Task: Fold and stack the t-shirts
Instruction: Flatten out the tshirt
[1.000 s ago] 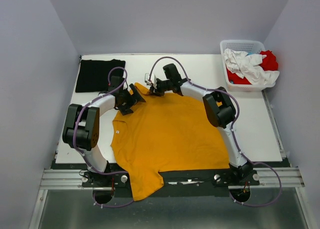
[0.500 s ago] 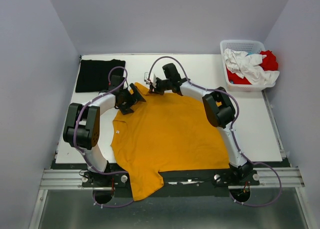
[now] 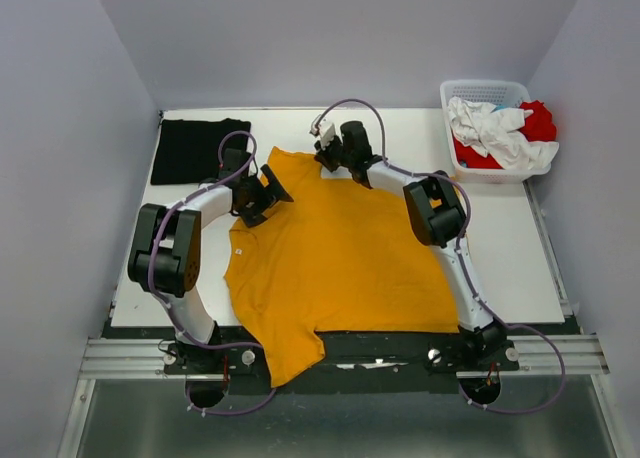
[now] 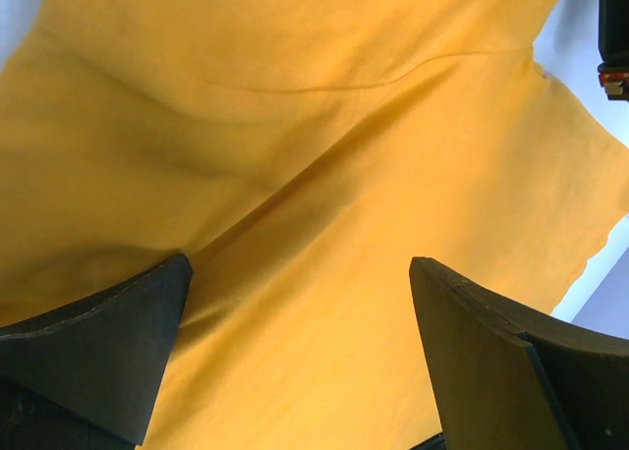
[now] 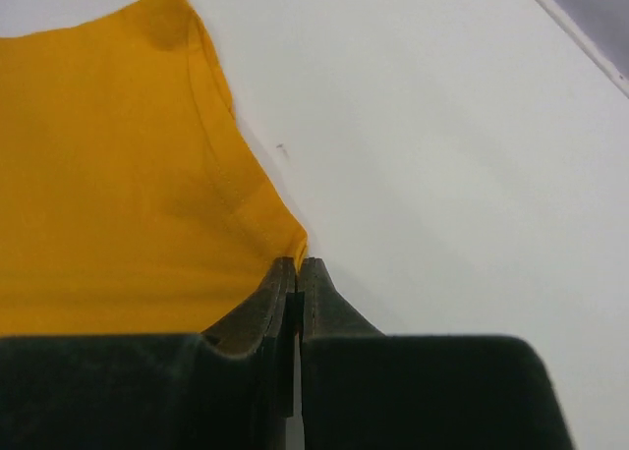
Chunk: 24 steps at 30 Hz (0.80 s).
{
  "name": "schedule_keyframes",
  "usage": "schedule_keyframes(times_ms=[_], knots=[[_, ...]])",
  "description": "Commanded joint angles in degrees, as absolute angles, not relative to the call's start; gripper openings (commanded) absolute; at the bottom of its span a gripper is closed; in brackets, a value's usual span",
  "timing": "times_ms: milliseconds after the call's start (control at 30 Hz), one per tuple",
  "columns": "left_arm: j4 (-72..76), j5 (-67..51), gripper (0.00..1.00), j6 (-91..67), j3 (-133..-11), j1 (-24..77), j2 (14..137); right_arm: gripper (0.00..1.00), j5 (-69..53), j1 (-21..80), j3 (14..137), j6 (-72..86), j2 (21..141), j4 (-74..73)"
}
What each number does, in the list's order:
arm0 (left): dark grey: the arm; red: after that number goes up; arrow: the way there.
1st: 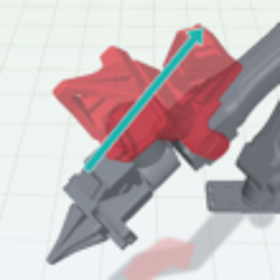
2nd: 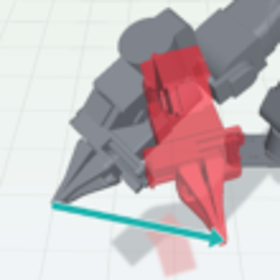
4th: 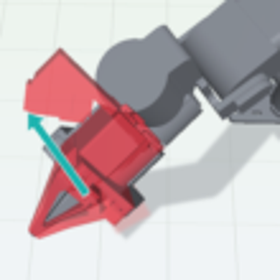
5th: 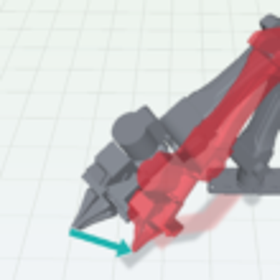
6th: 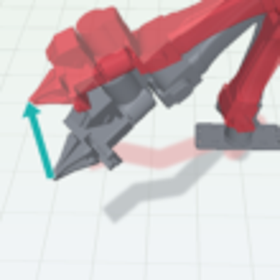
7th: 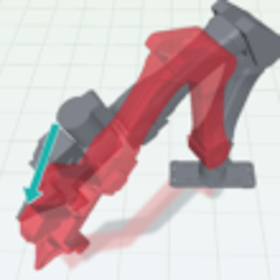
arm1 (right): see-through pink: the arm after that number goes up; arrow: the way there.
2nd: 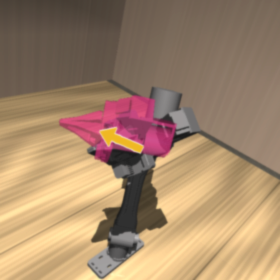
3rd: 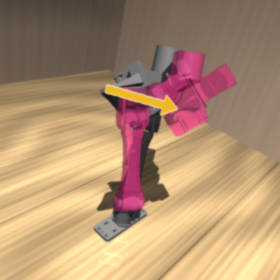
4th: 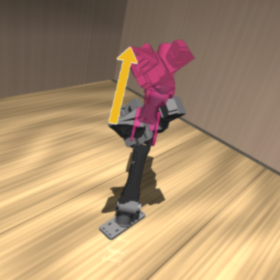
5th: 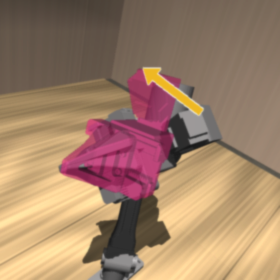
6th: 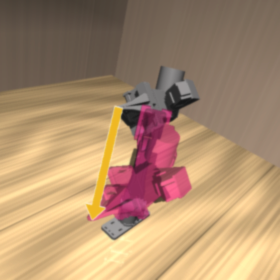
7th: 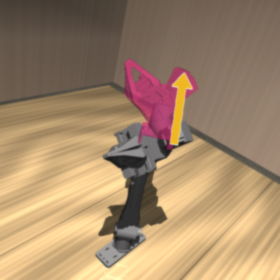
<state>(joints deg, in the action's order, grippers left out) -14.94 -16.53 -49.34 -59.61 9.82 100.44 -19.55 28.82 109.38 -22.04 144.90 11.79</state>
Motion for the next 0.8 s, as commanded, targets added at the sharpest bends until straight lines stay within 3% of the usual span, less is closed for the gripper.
schedule_keyframes(times_ms=[0, 33, 100, 167, 200, 400, 633, 767], knots=[[-18.78, -15.67, 0.99, -48.15, -60.56, 9.84, 102.57, 0.09, -9.56, 26.72, 110.41, -14.88, 145.92, 14.84], [-18.87, -15.7, 0.99, -48.16, -60.8, 9.84, 102.57, 0.09, -9.56, 26.68, 109.79, -14.42, 145.08, 14.33], [-18.91, -15.8, 0.99, -48.21, -61.45, 9.84, 102.4, 0.3, -10.44, 26.72, 108.46, -14.0, 143.06, 12.99], [-19.46, -15.67, 0.98, -47.73, -63.08, 9.84, 102.52, 0.8, -11.75, 26.71, 106.41, -13.06, 140.34, 13.22], [-20.77, -15.27, 0.99, -47.18, -64.94, 9.84, 102.77, 1.0, -11.69, 26.72, 105.97, -12.3, 138.84, 13.21], [-24.64, -13.07, 0.99, -45.68, -70.46, 9.94, 100.7, 1.0, -0.3, 26.7, 102.82, 3.04, 125.82, 6.01], [-26.29, -11.62, 0.99, -42.06, -68.68, 14.54, 94.45, 1.0, 2.05, 26.7, 72.37, 22.29, 99.96, -2.46], [-23.04, -15.66, 0.99, -40.55, -65.29, 18.48, 94.94, 1.0, 0.76, 26.72, 58.2, 25.54, 93.27, -4.52]])
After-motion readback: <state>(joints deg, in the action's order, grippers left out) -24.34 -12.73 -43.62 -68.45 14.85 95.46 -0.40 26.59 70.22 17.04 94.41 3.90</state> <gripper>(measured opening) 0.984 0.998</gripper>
